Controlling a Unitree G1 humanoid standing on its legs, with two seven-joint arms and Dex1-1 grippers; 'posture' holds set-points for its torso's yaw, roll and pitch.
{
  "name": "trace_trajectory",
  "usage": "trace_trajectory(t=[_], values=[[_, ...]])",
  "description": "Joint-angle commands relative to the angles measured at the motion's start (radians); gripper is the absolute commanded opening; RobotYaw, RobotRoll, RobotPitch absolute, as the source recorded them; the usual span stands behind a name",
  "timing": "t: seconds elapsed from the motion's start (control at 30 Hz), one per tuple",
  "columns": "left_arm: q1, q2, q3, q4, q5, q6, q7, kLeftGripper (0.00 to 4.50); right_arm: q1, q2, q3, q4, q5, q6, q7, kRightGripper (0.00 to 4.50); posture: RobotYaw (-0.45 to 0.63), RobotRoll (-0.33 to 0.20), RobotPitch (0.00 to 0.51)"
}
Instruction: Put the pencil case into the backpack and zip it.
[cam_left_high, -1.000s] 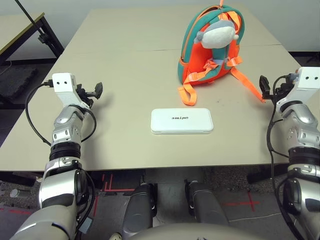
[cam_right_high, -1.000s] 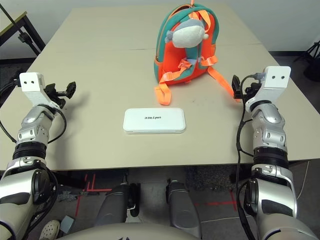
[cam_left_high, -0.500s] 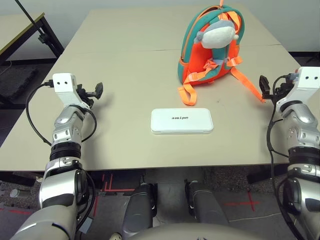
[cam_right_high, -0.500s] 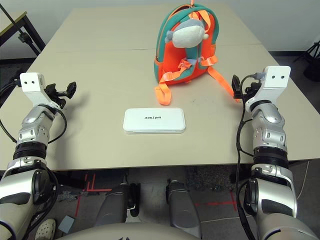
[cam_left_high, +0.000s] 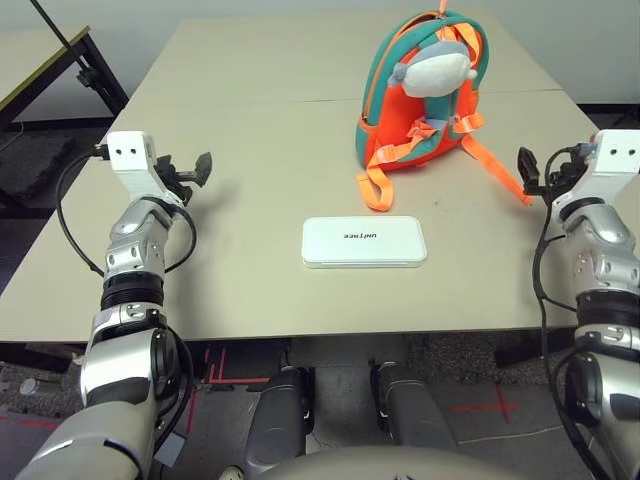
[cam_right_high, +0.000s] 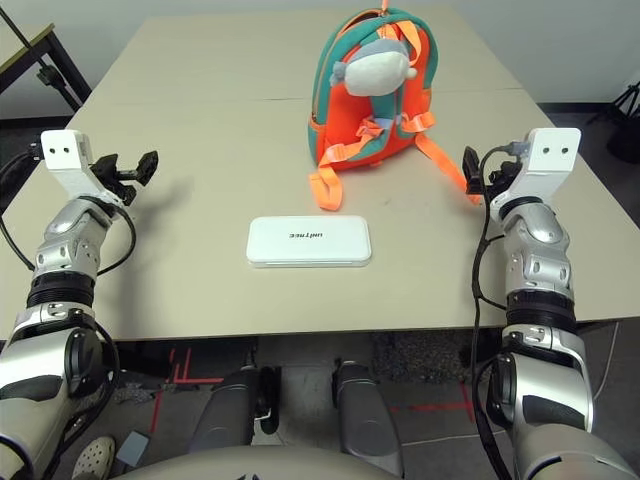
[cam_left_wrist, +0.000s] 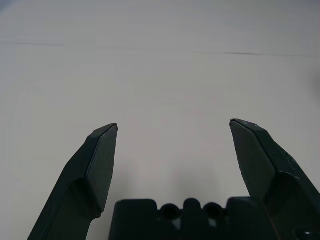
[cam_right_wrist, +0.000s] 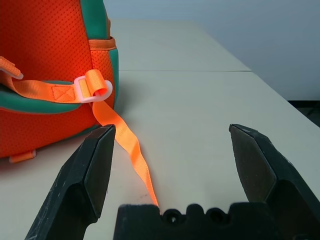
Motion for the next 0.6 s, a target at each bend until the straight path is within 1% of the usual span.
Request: trace_trajectory(t=[0.03,0.17,0.23,0.3,0.43,0.53,0.6], values=[[0.0,0.01,-0.005,-0.133,-0.101,0.233,-0.055,4.5,-0.002,0.004,0.012,0.016,-0.002,-0.006,0.007,4.48,-0.1,0.0,0.107],[0.004,0.013,0.015,-0.27,-0.243,0.558,-0.057,4.5,0.002,-0.003,0.04,0.004,-0.019,-0.009,0.029,4.48,-0.1,0.0,0.107],[-0.016,0.001,0.073,-0.286,-0.341,0.75,-0.018,4.5,0.006,-0.009,0.057,-0.01,-0.03,-0.012,0.043,4.48,-0.1,0.0,0.105],[-0.034,-0.004,0.116,-0.281,-0.408,0.909,0.016,4.5,0.008,-0.012,0.068,-0.023,-0.037,-0.013,0.053,4.48,-0.1,0.0,0.104],[-0.048,-0.025,0.179,-0.279,-0.486,1.084,0.057,4.5,0.014,-0.016,0.077,-0.041,-0.045,-0.01,0.062,4.48,-0.12,0.0,0.1],[-0.053,-0.048,0.217,-0.272,-0.518,1.186,0.081,4.5,0.024,-0.019,0.087,-0.062,-0.054,0.0,0.07,4.48,-0.13,0.0,0.1],[-0.05,-0.063,0.229,-0.26,-0.521,1.238,0.093,4.5,0.036,-0.022,0.096,-0.088,-0.06,0.014,0.079,4.48,-0.13,0.0,0.101]])
